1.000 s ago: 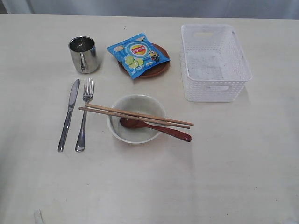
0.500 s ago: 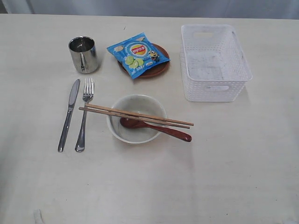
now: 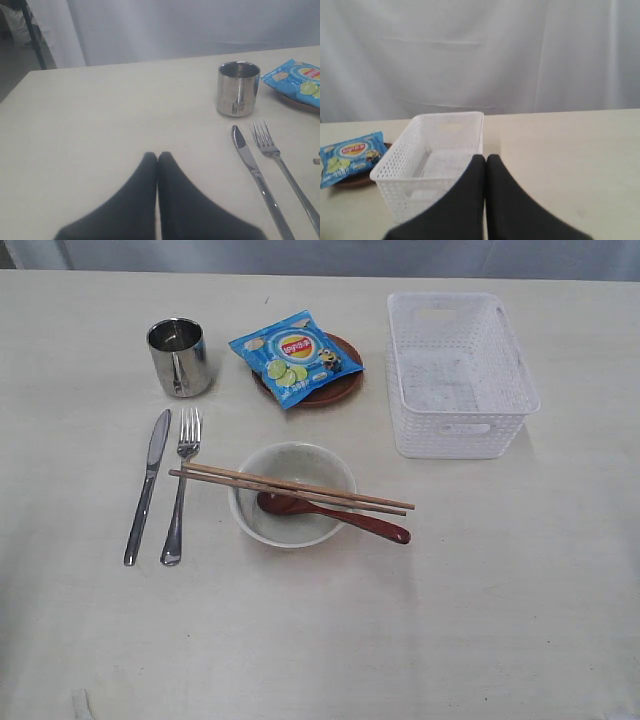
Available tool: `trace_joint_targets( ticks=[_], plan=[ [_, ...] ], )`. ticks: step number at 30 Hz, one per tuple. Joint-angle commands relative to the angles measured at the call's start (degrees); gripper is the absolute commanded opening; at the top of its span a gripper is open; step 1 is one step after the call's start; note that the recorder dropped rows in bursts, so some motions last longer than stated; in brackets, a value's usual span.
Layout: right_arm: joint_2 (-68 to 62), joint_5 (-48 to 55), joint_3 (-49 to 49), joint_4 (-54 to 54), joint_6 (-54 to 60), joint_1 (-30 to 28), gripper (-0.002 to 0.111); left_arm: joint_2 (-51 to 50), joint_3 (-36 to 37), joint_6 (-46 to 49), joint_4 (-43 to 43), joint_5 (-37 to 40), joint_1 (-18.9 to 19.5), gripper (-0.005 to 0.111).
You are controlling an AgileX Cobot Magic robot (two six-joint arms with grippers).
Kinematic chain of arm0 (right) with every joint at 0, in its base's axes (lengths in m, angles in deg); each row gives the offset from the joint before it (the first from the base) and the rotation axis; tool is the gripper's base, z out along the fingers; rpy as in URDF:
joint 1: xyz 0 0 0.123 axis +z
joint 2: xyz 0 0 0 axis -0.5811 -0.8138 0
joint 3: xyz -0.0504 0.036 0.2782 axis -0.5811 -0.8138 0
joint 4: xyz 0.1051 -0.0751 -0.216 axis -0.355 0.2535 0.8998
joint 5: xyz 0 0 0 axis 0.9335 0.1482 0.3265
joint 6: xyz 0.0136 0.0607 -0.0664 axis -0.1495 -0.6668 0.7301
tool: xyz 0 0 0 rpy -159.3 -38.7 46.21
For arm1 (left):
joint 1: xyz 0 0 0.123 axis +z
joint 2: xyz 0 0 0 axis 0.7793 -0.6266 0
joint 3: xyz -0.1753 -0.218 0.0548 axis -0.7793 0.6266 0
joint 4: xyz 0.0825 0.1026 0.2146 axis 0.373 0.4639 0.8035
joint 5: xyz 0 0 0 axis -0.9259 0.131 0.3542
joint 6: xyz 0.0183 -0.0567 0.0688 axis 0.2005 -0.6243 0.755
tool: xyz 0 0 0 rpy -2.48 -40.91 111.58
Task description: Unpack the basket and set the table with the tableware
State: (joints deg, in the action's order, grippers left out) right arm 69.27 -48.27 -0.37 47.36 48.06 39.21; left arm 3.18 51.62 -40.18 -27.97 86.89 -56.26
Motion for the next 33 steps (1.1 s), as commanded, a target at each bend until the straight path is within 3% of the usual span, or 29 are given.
trace_joint_targets(
  ticks=[1, 3, 33],
  plan=[
    [0.4, 7.09, -0.17, 0.15, 1.11, -0.1, 0.0, 0.11, 0.13, -0.13, 0.26, -0.03, -0.29, 0.0],
    [0.4, 10.58, -0.17, 0.15, 1.11, -0.1, 0.0, 0.11, 0.13, -0.13, 0.26, -0.03, -0.29, 0.0],
    [0.4, 10.91, -0.17, 0.15, 4.3, -0.1, 0.0, 0.11, 0.13, -0.13, 0.26, -0.03, -0.29, 0.0]
  ],
)
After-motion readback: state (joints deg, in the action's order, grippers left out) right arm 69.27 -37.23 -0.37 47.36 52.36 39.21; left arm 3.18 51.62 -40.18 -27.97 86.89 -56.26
